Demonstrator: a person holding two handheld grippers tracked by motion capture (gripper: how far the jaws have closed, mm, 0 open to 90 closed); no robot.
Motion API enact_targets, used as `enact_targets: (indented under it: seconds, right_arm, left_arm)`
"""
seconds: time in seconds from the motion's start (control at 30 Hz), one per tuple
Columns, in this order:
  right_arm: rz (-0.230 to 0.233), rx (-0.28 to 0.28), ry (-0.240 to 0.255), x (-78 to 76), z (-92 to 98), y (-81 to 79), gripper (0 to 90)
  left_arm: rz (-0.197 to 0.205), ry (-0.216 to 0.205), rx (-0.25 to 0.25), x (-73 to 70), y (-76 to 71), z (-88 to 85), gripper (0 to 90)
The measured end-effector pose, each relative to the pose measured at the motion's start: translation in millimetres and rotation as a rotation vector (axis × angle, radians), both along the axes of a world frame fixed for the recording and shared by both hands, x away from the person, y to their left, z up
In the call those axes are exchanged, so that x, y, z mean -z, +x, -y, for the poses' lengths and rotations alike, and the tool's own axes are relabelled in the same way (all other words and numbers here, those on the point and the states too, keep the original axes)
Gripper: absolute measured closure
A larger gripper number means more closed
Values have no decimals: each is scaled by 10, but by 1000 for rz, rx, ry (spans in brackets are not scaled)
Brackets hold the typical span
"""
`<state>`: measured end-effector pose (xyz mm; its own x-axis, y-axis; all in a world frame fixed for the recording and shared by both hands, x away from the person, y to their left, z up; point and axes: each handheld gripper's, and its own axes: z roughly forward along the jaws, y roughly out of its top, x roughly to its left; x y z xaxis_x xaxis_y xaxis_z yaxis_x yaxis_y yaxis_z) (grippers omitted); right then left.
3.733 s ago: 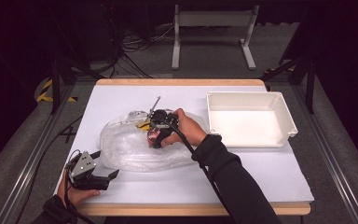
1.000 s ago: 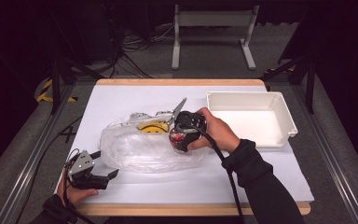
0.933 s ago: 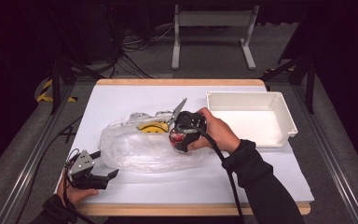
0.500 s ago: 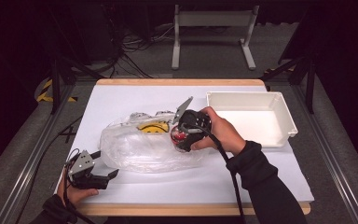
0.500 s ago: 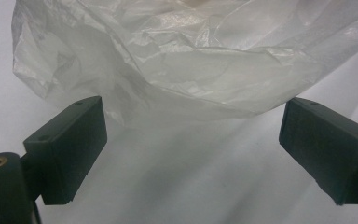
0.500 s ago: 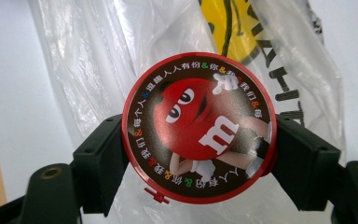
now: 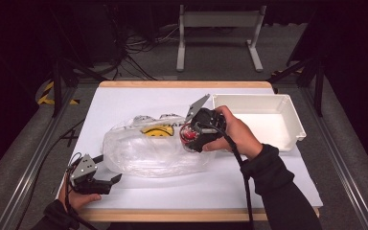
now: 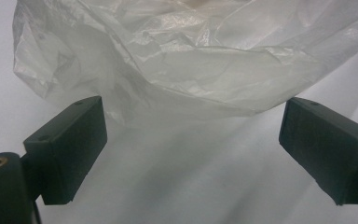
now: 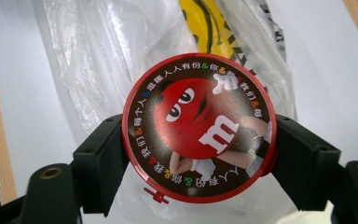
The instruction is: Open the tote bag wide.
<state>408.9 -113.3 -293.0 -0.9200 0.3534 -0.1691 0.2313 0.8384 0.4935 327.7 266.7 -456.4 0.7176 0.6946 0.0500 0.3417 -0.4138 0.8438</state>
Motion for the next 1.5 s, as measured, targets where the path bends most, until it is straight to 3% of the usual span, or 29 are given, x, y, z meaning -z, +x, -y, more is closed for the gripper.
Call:
enact_targets:
  seconds: [0.43, 0.77, 0.97, 1.5]
  right_arm:
    - [49, 55, 42, -231, 316, -47, 255]
    - [68, 106, 54, -304, 591, -46, 256]
    - [69, 141, 63, -314, 769, -35, 255]
    - [67, 241, 25, -247, 1199, 17, 256]
  left_arm:
    - [0, 0, -1, 0, -1, 0, 85]
    - [-4, 6, -2, 1, 1, 4, 84]
    - [-3, 7, -2, 2, 4, 7, 84]
    - [-5, 5, -7, 3, 0, 9, 85]
